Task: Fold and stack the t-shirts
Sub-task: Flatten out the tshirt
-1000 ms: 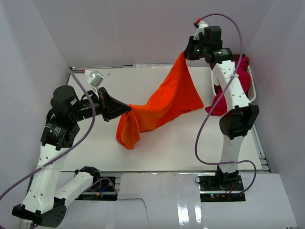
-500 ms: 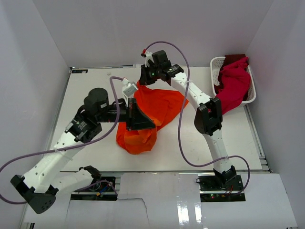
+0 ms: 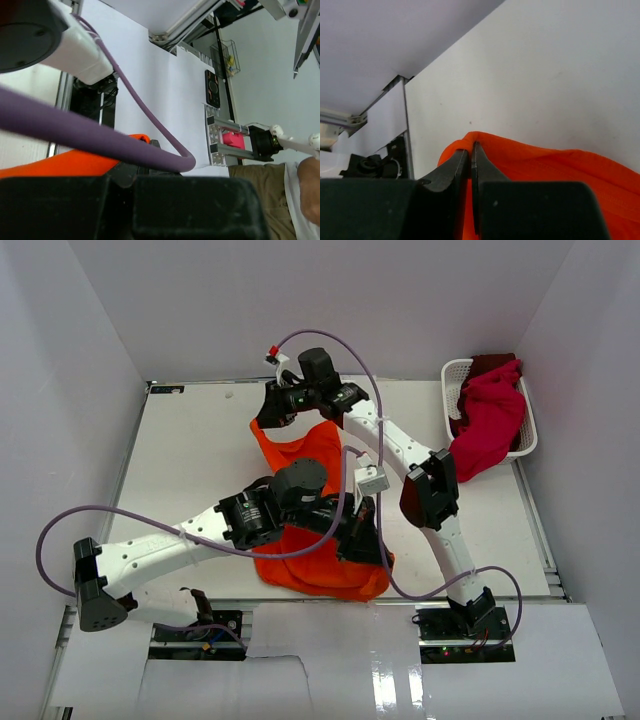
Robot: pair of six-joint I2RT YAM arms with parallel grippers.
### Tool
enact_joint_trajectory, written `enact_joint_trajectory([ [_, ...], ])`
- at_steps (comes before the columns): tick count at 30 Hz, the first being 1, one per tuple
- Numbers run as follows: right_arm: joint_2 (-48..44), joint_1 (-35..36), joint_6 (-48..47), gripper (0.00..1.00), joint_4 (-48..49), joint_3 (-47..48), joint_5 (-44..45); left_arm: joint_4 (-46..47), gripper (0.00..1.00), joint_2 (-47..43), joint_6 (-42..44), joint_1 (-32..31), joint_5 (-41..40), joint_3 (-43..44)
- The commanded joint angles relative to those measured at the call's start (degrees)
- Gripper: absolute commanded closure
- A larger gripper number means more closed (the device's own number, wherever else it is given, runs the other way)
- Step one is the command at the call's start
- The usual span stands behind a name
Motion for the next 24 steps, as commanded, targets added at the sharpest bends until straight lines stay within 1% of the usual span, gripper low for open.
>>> enact_joint_trajectory([
  [1,-2.75,0.49,3.90,0.92,6.37,2.48,-9.03,4.15,1.00,-0.13,1.44,-2.20,-1.03,3.35],
  [6,-5.38,0.14,4.43,0.92,6.89,2.76,-11.58,2.13,1.00,0.75,1.88,-3.17,-1.55,2.57],
  [9,-7.49,-0.74,4.34,0.92,7.34,0.56,-12.55,0.56,1.00,-0.22,2.49,-3.17,-4.54,0.37],
  [10,-8.20,-1.09,4.25,0.92,7.51,-0.14,-12.38,-0.50,1.00,-0.74,2.84,-3.17,-5.85,0.10],
  [11,-9.34,-1.27,3.99,0.92,7.86,-1.63,-12.63,-2.08,1.00,-1.01,3.11,-3.17,-9.00,-0.34],
  [14,-10.57,-1.80,3.99,0.92,7.95,-2.26,-12.72,-4.63,1.00,-1.80,4.25,-2.82,-15.68,-1.48],
  [17,-11.11,-1.80,4.34,0.92,8.39,-1.65,-13.51,-5.61,1.00,-1.19,4.69,-0.71,-15.10,-2.45],
  [22,-9.53,-1.89,8.38,0.92,9.00,1.34,-16.76,-1.66,1.00,0.21,5.66,0.52,-13.69,-5.35],
  [24,-9.09,-1.80,9.26,0.92,9.27,1.00,-18.43,-0.17,1.00,2.32,6.18,0.70,-12.73,-5.35],
])
